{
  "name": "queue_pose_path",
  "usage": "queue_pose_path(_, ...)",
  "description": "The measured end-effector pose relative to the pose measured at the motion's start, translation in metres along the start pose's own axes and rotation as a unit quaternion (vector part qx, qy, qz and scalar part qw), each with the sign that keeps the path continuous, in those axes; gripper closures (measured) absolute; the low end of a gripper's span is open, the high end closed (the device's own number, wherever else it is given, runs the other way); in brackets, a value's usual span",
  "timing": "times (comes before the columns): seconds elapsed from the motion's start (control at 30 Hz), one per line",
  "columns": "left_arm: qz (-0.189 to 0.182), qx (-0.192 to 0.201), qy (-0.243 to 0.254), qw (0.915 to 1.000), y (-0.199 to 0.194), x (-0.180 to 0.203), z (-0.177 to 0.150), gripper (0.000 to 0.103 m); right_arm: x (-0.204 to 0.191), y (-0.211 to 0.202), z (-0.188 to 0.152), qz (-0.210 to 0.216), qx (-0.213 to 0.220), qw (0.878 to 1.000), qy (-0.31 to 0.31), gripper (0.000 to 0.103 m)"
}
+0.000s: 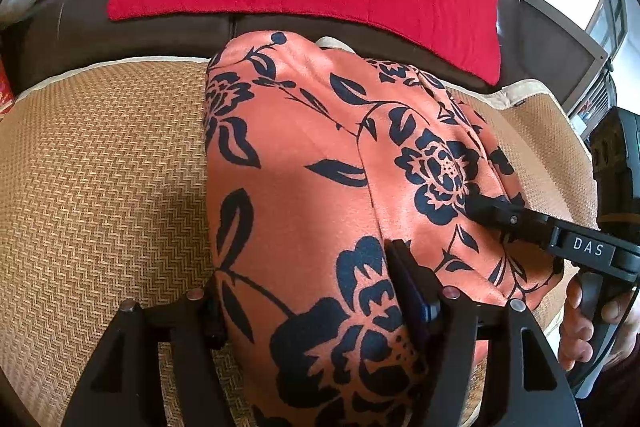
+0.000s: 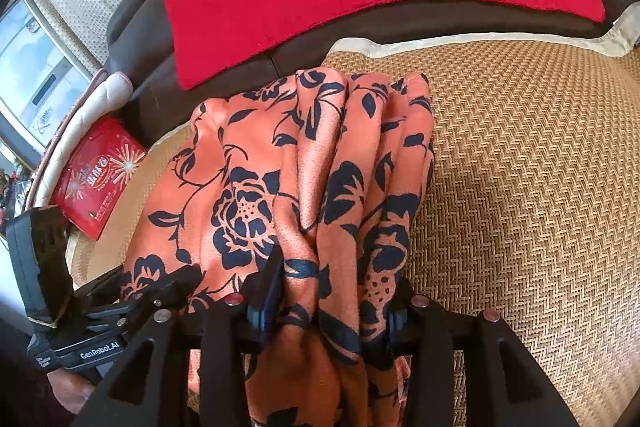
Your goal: Fold small clothes
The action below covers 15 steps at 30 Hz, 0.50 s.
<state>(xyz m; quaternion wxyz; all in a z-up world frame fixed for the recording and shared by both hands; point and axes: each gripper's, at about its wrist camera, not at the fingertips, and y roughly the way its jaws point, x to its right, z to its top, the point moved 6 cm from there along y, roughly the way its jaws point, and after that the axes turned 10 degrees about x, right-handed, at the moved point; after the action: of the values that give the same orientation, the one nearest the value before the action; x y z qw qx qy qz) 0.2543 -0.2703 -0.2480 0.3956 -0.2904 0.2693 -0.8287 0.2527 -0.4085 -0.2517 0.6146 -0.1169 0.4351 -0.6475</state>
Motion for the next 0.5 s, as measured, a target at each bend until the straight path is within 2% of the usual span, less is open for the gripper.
queue_pose_path(0.17,0.005,0.002,0.004,1.0,-0.002,0.0,-0.001,0.033,0.001,-0.002,-0.002,-0.005,-0.001,1.0,0.003,0.059)
queue_pose_path(0.4,0.012,-0.008,-0.001,0.9999,0.0,-0.006,-0.004,0.026,0.008,-0.002,-0.004,-0.015,-0.008,1.0,0.022,0.048)
queue_pose_path(0.5,0.016,-0.014,-0.004,0.9998,0.003,-0.01,-0.007,0.023,0.009,-0.002,-0.005,-0.013,-0.01,0.999,0.028,0.047)
